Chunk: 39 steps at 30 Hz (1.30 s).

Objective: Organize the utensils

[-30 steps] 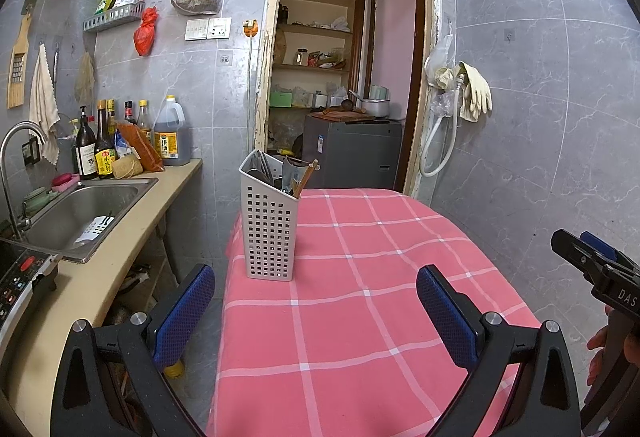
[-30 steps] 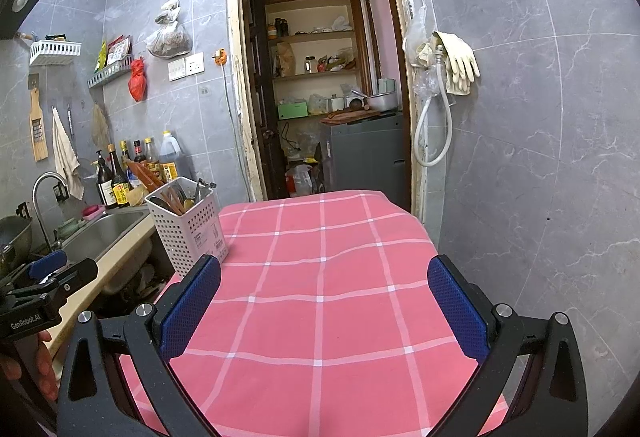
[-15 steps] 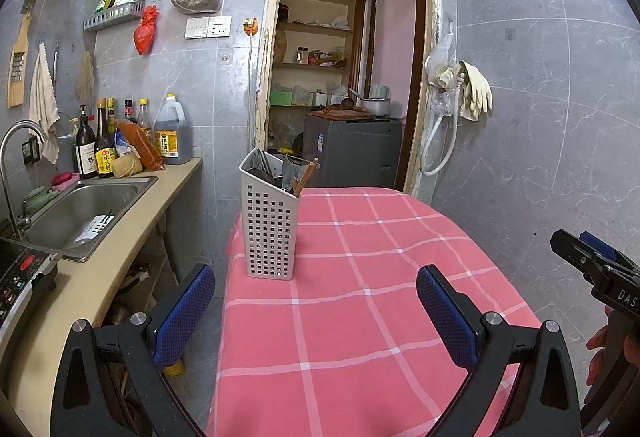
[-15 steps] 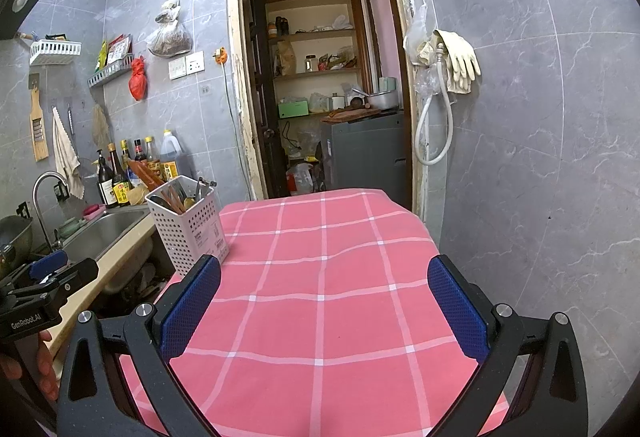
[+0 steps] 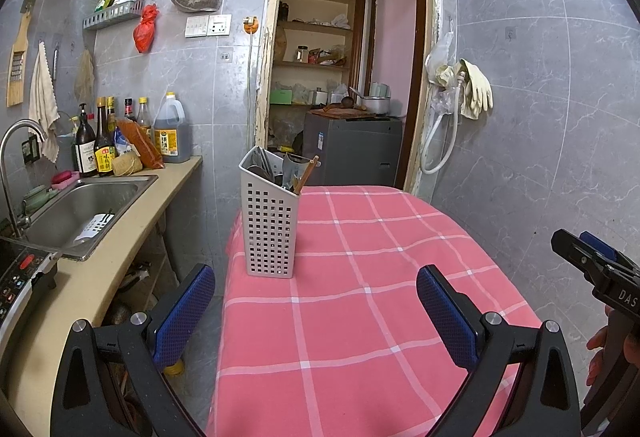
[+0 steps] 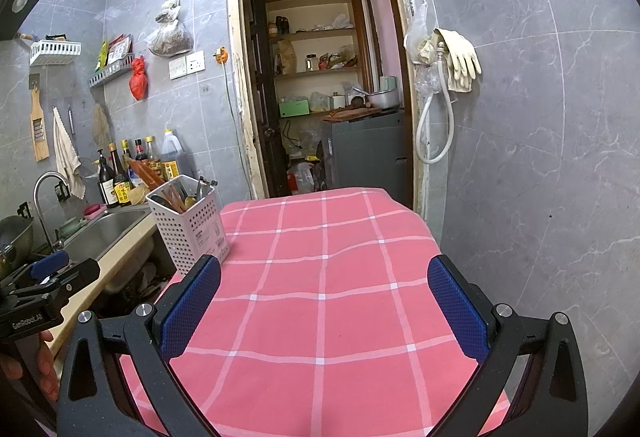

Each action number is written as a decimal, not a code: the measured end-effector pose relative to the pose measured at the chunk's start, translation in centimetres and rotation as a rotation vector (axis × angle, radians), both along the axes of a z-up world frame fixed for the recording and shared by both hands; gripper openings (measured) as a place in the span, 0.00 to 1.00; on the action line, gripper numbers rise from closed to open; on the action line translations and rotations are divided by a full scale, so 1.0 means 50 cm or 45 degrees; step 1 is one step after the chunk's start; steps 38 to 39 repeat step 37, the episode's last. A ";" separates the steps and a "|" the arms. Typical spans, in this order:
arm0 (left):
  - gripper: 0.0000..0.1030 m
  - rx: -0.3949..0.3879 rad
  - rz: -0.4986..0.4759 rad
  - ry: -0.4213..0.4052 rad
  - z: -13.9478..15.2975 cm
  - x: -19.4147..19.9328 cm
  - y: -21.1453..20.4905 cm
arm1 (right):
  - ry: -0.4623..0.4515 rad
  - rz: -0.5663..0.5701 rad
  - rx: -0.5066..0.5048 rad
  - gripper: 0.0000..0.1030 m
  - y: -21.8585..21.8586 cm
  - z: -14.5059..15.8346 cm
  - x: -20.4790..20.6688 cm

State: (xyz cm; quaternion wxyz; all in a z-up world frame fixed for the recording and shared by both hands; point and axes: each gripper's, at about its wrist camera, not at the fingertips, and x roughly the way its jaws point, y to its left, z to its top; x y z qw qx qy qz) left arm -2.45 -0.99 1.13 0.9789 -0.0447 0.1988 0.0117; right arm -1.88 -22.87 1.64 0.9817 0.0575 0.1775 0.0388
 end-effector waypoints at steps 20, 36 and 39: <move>0.99 0.004 0.003 0.004 -0.008 -0.006 -0.001 | -0.002 -0.001 -0.001 0.99 0.003 0.001 -0.002; 0.99 0.014 0.020 0.041 -0.017 -0.004 0.007 | 0.008 0.004 -0.004 0.99 0.011 -0.004 0.000; 0.99 0.012 0.020 0.044 -0.015 0.001 0.010 | 0.009 0.003 -0.005 0.99 0.013 -0.004 -0.001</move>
